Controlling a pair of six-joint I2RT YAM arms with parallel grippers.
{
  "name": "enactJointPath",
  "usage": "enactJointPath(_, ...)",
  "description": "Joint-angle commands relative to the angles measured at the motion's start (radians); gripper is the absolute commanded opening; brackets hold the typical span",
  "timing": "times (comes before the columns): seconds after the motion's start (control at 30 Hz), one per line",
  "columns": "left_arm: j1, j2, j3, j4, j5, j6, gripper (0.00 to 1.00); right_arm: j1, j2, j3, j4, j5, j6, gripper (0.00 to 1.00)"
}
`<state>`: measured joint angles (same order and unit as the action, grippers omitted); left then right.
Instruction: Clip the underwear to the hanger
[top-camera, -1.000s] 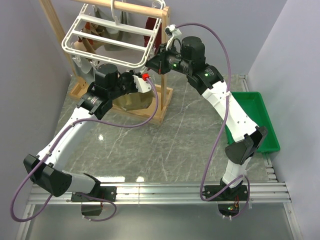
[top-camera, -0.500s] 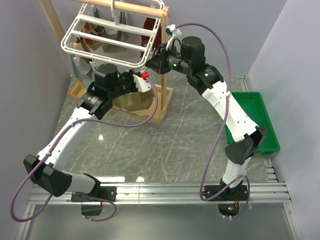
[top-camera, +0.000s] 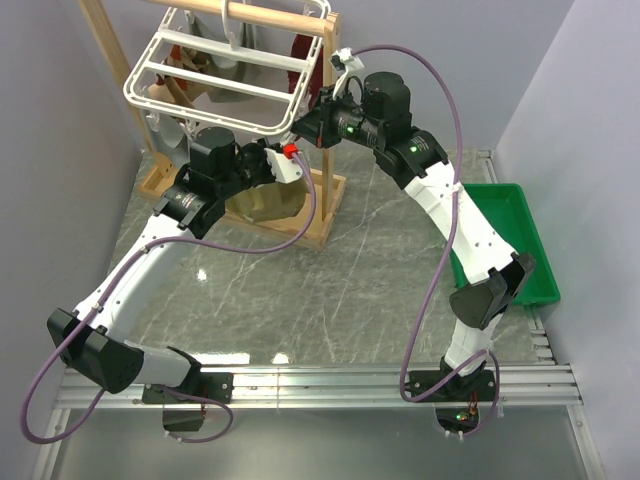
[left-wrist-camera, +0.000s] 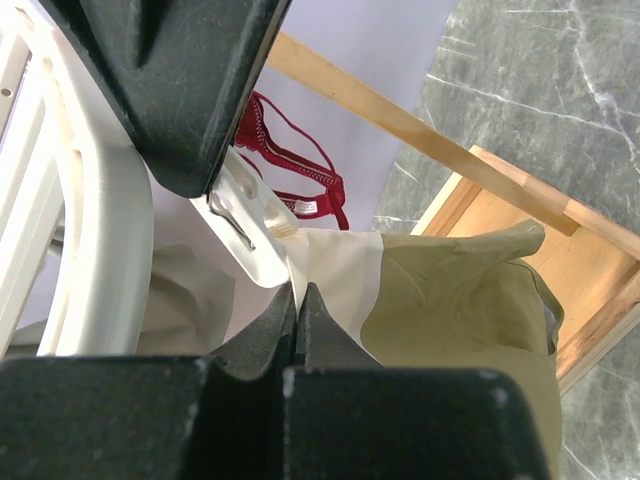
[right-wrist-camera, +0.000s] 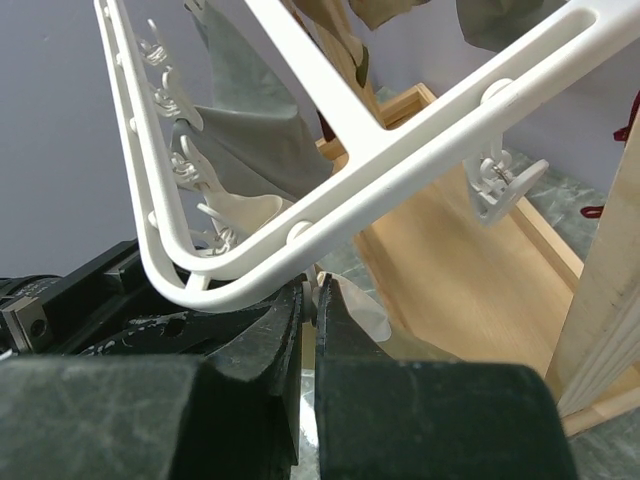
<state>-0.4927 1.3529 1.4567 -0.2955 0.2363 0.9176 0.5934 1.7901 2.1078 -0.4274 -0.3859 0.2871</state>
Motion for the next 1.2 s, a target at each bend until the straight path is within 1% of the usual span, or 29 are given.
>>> enactJointPath(0.0,0.002,0.002,0.022,0.056,-0.018,-0.019,0.00,0.009,0.014,0.046,-0.017,0.008,-0.009,0.00)
enactJointPath(0.43,0.000,0.000,0.030,0.081,-0.009,-0.028,0.00,0.009,0.025,0.060,-0.024,-0.013,-0.003,0.01)
enactJointPath(0.53,0.000,0.002,0.030,0.081,-0.009,-0.026,0.00,0.009,0.025,0.058,-0.024,-0.016,-0.003,0.05)
enactJointPath(0.57,0.000,0.002,0.030,0.081,-0.006,-0.025,0.00,0.009,0.023,0.058,-0.024,-0.019,-0.002,0.09)
enactJointPath(0.67,0.000,0.000,0.031,0.082,-0.009,-0.025,0.00,0.009,0.025,0.058,-0.020,-0.024,0.000,0.12)
enactJointPath(0.7,0.000,0.002,0.030,0.082,-0.008,-0.026,0.00,0.008,0.026,0.058,-0.016,-0.027,0.003,0.16)
enactJointPath(0.83,0.000,0.002,0.030,0.082,-0.009,-0.025,0.00,0.008,0.025,0.058,-0.011,-0.031,0.004,0.21)
enactJointPath(1.17,0.000,-0.001,0.028,0.087,0.000,-0.026,0.00,0.008,0.031,0.066,-0.002,-0.034,0.029,0.25)
